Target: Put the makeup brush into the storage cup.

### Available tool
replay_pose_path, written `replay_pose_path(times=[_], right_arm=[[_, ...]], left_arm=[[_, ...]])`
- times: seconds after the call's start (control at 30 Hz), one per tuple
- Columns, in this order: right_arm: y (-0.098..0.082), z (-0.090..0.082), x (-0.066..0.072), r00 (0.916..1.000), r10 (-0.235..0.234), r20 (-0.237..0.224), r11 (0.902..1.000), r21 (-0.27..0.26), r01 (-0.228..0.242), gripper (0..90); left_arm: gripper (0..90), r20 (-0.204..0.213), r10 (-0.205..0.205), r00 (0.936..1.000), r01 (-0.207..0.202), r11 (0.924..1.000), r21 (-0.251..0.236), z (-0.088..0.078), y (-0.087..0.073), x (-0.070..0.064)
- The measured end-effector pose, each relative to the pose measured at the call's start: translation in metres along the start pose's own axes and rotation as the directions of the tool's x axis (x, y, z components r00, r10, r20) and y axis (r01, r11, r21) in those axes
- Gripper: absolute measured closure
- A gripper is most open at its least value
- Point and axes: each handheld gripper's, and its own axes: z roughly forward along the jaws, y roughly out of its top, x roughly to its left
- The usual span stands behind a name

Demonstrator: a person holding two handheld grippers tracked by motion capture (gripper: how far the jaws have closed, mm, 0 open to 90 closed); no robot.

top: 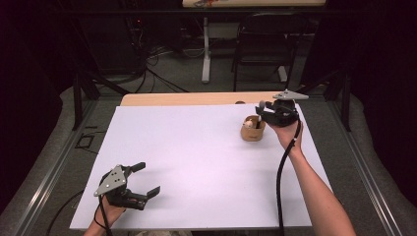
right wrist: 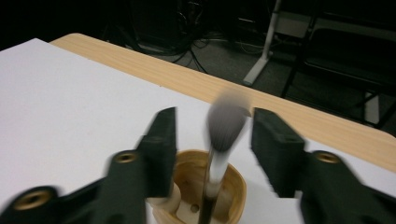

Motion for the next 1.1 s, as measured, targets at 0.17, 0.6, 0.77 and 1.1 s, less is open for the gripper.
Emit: replay_pose_path(times=[0.17,0.6,0.77,1.1], right_arm=[[-0.004,-0.008,-0.003,0.9996,0.028,-0.009,0.9996,0.002,-0.028,25.1],[-0.019,-0.034,0.009,0.9952,-0.027,-0.094,0.9987,0.039,0.031,4.5],[-0.025,-0.046,0.016,0.9910,-0.064,-0.117,0.9967,0.042,0.069,0.2],[-0.037,-0.070,0.027,0.9805,-0.089,-0.175,0.9947,0.036,0.097,0.0]], left_arm=[[2.2,-0.001,-0.002,1.0000,0.002,1.0000,-0.001,0.000,0.000,0.000],[2.1,0.004,0.007,1.0000,-0.007,1.0000,0.005,0.002,0.001,0.000],[2.0,-0.005,0.011,0.9999,-0.011,0.9999,0.005,0.003,0.001,-0.002],[2.0,0.005,0.014,0.9999,-0.014,0.9999,-0.001,0.004,0.002,-0.002]])
